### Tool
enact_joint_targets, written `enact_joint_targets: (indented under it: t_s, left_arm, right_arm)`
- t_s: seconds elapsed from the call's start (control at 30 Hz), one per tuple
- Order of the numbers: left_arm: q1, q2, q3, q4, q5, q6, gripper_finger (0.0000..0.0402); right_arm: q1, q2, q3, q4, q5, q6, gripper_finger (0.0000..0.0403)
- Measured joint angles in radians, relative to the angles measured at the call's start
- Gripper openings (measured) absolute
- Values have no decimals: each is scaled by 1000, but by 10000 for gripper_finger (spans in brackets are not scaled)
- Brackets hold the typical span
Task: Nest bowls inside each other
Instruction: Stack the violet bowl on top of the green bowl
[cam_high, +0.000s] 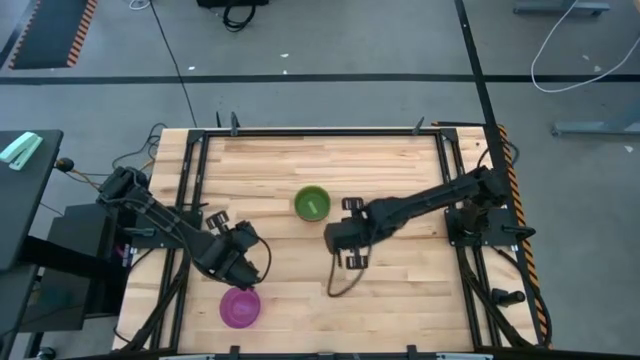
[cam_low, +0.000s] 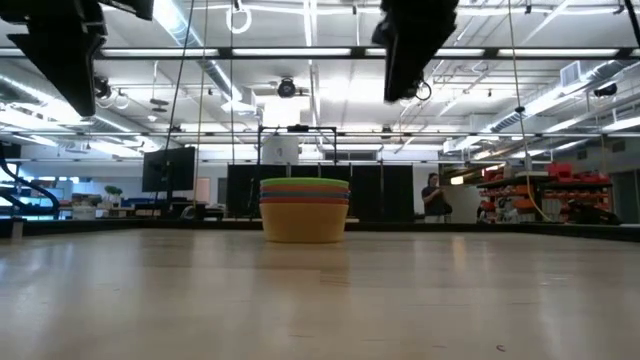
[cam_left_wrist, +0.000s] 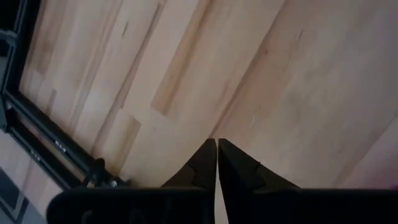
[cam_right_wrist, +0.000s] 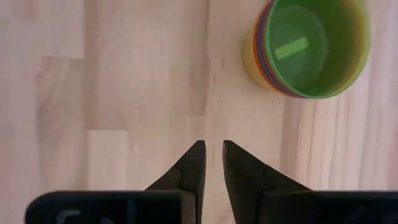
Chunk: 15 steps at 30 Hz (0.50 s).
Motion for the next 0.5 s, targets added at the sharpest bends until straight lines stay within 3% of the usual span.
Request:
enact_joint_targets:
  t_s: [0.17,0.33,0.5]
  left_arm:
    - [5,-13,-91,15,-14,-35,10]
    - [3,-92,-232,82,13,-113,8]
    - [4,-218,-330,278,60,-105,27]
  right_arm:
    - [87,-128,-89,90,66,31,63]
    - [144,-348,-312,281,92,99,63]
    - [160,-540,-518,385,104,213,63]
